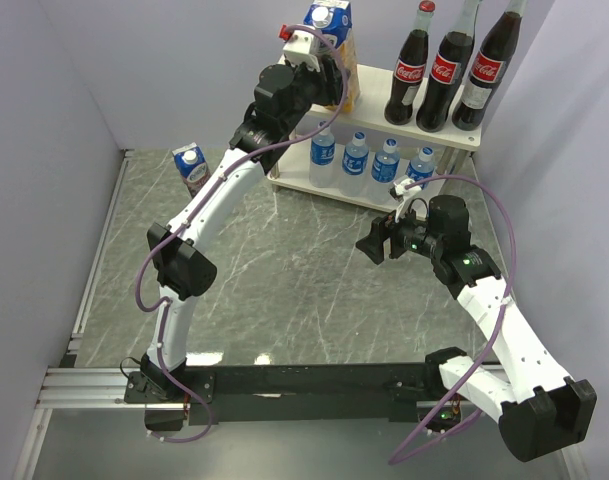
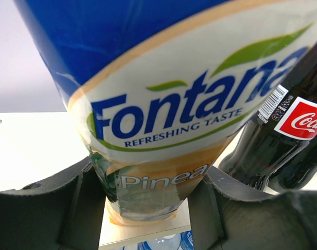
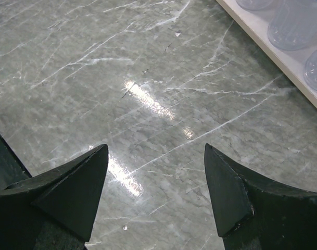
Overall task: Place and organize the beverage onto the shelf
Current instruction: Place the drink on the shelf.
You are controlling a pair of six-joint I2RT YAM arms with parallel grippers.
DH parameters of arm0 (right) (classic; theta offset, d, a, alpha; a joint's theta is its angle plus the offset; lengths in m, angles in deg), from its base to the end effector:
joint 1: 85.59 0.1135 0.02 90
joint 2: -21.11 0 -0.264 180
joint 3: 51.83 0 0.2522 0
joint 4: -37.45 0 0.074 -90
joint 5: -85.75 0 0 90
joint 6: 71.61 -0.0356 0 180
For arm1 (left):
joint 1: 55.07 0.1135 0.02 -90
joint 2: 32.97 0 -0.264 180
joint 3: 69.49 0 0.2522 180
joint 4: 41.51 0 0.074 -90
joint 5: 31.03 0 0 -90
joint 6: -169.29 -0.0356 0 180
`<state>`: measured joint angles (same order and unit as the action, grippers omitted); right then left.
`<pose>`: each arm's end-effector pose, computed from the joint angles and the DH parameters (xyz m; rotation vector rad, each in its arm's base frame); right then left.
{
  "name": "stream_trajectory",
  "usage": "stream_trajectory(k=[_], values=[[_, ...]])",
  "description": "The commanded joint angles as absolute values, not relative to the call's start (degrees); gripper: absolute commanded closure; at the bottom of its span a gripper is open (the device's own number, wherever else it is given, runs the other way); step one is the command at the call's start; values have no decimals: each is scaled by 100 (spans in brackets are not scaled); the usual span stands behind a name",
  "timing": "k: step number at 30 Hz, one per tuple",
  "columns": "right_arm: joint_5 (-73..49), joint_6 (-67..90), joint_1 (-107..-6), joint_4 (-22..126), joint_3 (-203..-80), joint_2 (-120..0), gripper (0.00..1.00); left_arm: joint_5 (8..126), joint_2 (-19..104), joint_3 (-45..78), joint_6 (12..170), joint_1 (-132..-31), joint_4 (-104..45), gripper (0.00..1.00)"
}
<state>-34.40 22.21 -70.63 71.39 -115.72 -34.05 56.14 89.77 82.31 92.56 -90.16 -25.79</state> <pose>0.2014 0.0723 0.3238 -0.6560 1.8957 0.6519 0.4018 -0.2801 0.4833 0.2172 1.3529 -0.6787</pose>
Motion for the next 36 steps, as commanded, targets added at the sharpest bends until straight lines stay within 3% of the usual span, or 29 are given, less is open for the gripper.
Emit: stream_trajectory(k=[1,36], values=[[-3580,2147,-7091,6993,-11578,-3417,20,5783,8657,8683,9203,-9093,-3689,43],[-3554,2164,-7091,7011,-11596,-3426,20,5721,8630,8648,9045,-9146,-3706,34]])
